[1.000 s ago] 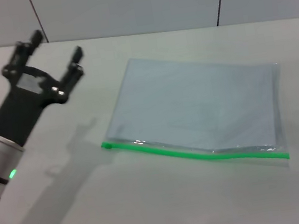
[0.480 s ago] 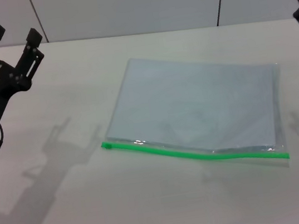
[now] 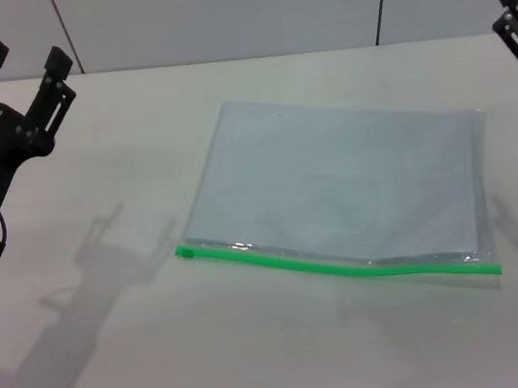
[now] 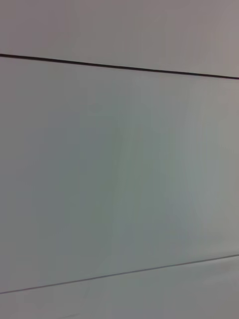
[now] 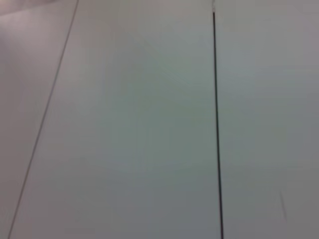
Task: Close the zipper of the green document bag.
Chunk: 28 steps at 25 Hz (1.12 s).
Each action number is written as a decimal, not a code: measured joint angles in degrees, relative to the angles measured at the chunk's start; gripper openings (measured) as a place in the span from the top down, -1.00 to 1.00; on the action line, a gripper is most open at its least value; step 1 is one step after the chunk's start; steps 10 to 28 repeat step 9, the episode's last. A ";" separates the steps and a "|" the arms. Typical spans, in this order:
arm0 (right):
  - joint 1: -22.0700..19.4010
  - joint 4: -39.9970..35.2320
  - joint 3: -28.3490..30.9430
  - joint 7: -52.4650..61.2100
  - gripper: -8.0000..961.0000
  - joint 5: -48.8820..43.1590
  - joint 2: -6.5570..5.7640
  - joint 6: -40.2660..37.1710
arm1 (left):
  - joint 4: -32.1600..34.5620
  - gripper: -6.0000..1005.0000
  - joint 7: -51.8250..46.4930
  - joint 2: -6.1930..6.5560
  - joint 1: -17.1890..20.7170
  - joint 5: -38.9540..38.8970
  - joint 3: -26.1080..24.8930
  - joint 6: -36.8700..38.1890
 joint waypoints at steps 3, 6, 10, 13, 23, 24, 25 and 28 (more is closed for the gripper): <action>0.27 0.01 -0.71 0.01 -0.84 0.01 0.03 0.00 | 0.01 -0.55 -0.01 -0.01 -0.04 0.00 -0.02 0.00; 0.34 0.03 -0.90 0.03 -0.84 0.03 0.02 0.00 | 0.01 -0.55 -0.03 -0.06 -0.15 0.00 -0.02 0.00; 0.39 0.03 -0.93 0.04 -0.84 0.04 0.02 0.00 | 0.01 -0.55 -0.04 -0.13 -0.18 0.00 -0.02 -0.01; 0.39 0.03 -0.93 0.04 -0.84 0.04 0.02 0.00 | 0.01 -0.55 -0.04 -0.13 -0.18 0.00 -0.02 -0.01; 0.39 0.03 -0.93 0.04 -0.84 0.04 0.02 0.00 | 0.01 -0.55 -0.04 -0.13 -0.18 0.00 -0.02 -0.01; 0.39 0.03 -0.93 0.04 -0.84 0.04 0.02 0.00 | 0.01 -0.55 -0.04 -0.13 -0.18 0.00 -0.02 -0.01; 0.39 0.03 -0.93 0.04 -0.84 0.04 0.02 0.00 | 0.01 -0.55 -0.04 -0.13 -0.18 0.00 -0.02 -0.01; 0.39 0.03 -0.93 0.04 -0.84 0.04 0.02 0.00 | 0.01 -0.55 -0.04 -0.13 -0.18 0.00 -0.02 -0.01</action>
